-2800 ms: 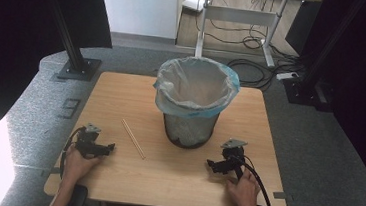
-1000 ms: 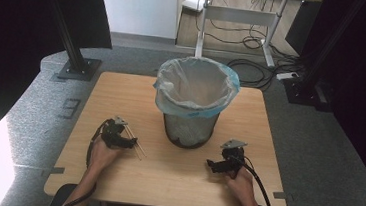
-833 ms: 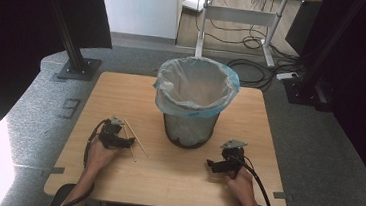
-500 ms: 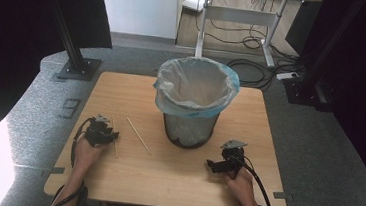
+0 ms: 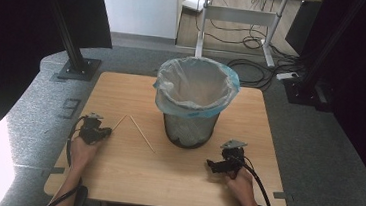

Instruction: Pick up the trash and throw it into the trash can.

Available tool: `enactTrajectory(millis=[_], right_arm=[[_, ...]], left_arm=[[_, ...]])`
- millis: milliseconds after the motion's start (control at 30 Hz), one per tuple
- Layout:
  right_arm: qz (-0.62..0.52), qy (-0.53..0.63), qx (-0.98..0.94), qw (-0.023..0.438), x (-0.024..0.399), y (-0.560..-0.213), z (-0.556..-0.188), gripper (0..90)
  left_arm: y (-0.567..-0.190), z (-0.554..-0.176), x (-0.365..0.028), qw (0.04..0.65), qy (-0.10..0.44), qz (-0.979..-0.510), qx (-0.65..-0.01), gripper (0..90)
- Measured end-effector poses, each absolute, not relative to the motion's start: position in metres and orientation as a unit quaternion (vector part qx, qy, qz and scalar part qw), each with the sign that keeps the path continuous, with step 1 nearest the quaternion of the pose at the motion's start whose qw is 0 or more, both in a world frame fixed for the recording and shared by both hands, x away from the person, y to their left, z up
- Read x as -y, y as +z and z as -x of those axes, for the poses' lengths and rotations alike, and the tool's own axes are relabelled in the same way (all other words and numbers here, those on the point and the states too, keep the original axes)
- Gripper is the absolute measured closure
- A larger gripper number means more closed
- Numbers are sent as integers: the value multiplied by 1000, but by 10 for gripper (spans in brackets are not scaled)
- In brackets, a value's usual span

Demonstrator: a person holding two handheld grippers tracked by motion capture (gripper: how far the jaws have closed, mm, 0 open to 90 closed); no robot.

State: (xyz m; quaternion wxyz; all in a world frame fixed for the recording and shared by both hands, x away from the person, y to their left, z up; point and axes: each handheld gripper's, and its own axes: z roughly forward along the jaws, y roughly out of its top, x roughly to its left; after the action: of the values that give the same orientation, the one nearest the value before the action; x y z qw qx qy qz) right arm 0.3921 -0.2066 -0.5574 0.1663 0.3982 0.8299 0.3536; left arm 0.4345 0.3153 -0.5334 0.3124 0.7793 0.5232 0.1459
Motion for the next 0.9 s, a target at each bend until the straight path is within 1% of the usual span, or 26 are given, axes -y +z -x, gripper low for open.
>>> enactTrajectory(millis=[200,433,667,900], right_arm=[[-399,353,-830,166,207,-557,-392,0],[-399,353,-830,166,206,-557,-392,0],[-400,353,-829,166,206,-557,-392,0],[-399,352,-830,166,206,-557,-391,0]], left_arm=[[-525,-439,-318,314,134,-781,-522,860],[-500,-442,-324,325,125,-783,-515,860],[-463,-451,-328,335,117,-789,-501,860],[-414,-457,-325,346,112,-798,-481,861]])
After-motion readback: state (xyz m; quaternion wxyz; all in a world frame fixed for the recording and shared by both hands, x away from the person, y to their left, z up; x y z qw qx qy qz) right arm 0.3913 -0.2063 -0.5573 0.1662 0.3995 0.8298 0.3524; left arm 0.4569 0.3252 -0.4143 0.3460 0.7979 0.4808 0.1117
